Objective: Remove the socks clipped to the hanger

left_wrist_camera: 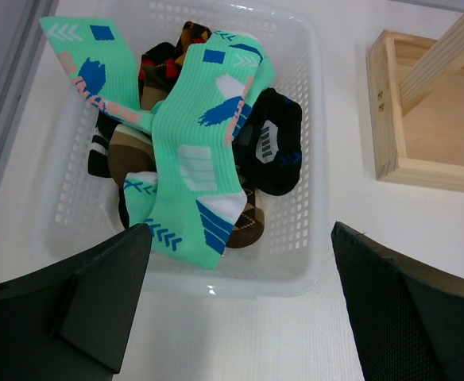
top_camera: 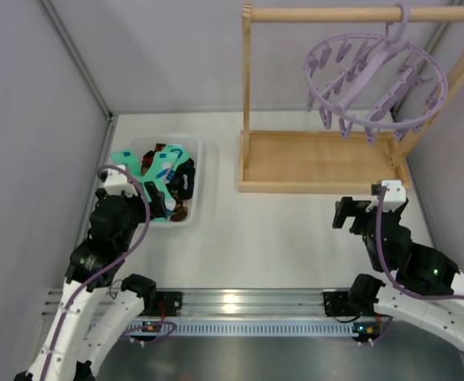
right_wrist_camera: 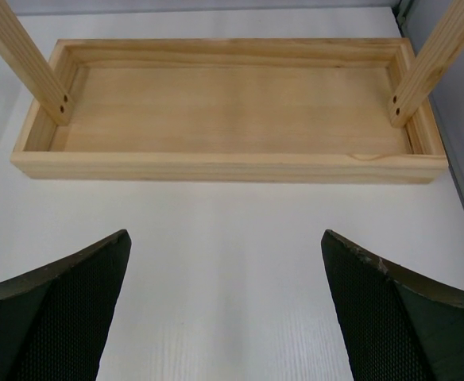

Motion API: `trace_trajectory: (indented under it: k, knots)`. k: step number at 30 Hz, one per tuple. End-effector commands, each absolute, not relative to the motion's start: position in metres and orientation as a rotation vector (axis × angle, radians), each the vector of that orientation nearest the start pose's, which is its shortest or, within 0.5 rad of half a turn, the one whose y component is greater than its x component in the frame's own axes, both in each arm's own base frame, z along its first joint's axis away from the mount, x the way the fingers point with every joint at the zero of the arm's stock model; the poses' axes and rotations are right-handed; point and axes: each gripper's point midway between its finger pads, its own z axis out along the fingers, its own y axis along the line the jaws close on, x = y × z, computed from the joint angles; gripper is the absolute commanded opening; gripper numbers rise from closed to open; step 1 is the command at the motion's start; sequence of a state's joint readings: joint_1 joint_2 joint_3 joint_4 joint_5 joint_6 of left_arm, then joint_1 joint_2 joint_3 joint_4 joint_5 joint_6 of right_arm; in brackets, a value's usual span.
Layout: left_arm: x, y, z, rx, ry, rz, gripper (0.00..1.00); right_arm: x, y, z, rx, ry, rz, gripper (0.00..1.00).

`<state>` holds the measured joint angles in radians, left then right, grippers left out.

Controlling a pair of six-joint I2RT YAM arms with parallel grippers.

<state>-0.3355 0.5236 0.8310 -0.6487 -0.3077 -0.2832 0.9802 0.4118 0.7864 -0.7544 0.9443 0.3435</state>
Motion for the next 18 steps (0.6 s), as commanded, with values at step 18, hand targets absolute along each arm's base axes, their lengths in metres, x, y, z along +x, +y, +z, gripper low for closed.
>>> trace_trajectory:
  k: [18]
  knots:
    - [0.2278, -0.0387, 0.2712, -0.136, 1.824, -0.169, 0.98, 0.1932, 0.0471, 0.2575, 0.040, 1.802, 0.021, 0.99]
